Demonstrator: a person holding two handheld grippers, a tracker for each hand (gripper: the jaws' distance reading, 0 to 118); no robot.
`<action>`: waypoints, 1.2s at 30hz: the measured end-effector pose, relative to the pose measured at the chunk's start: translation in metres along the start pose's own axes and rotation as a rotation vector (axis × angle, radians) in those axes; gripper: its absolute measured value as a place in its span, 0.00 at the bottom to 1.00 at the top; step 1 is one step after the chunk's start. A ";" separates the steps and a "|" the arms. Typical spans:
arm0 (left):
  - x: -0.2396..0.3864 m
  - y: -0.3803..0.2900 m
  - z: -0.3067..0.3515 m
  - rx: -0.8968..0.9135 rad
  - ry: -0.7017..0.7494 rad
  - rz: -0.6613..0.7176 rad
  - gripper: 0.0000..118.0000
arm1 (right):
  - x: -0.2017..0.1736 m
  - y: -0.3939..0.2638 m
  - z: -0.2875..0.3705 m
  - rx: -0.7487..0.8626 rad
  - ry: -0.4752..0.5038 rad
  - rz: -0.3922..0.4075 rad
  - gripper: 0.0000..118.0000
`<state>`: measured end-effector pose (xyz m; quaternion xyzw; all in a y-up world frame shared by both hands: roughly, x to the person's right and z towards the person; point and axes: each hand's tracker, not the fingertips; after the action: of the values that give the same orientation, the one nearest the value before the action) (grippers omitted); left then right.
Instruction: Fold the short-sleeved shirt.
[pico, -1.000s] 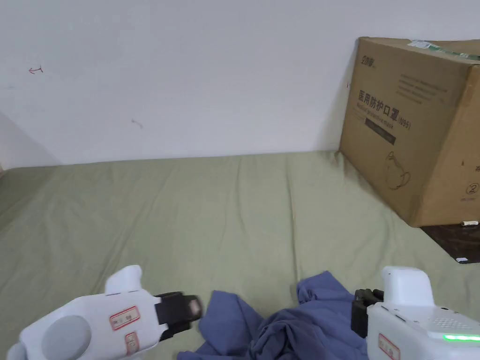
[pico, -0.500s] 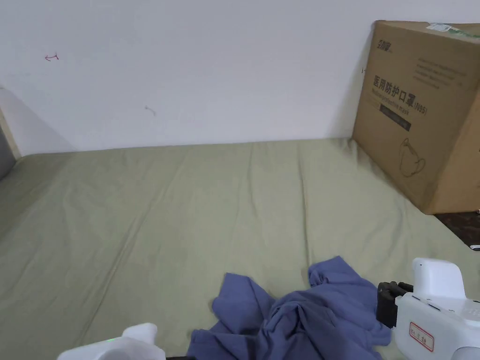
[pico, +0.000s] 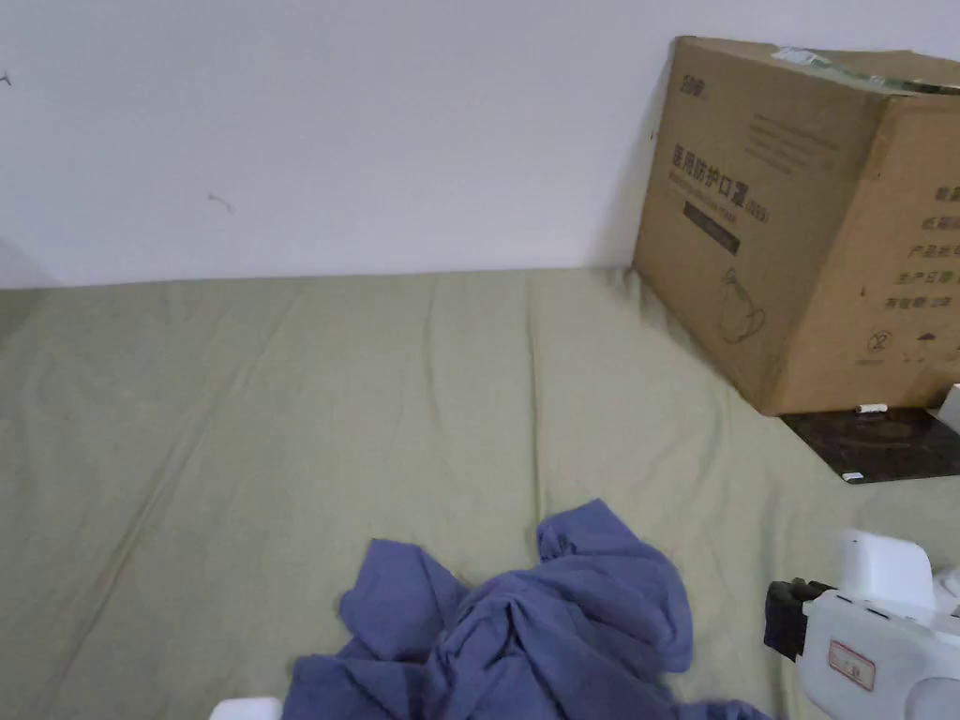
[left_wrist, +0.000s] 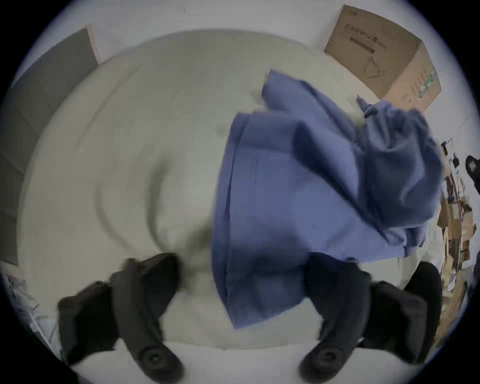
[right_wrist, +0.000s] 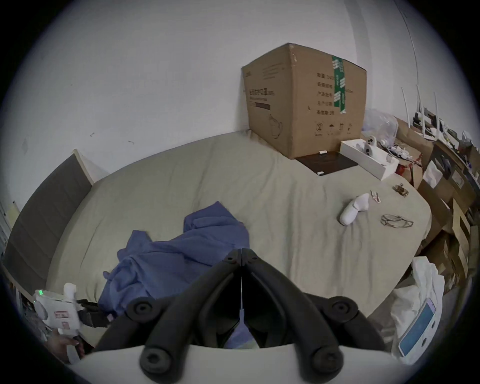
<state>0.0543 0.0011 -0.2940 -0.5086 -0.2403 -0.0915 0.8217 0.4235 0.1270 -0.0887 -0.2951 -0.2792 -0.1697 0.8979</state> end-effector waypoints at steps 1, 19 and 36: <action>-0.004 -0.003 0.015 0.036 -0.009 -0.008 0.56 | 0.009 0.001 -0.004 -0.026 0.005 -0.011 0.00; -0.047 0.016 0.086 0.141 -0.132 0.099 0.01 | 0.046 -0.051 -0.127 -0.545 0.037 0.099 0.64; -0.096 0.068 0.171 0.364 -0.109 0.119 0.01 | 0.038 0.047 -0.005 -0.206 0.204 0.121 0.02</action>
<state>-0.0535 0.1740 -0.3319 -0.3690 -0.2665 0.0296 0.8899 0.4774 0.1547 -0.0899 -0.3832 -0.1492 -0.1721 0.8951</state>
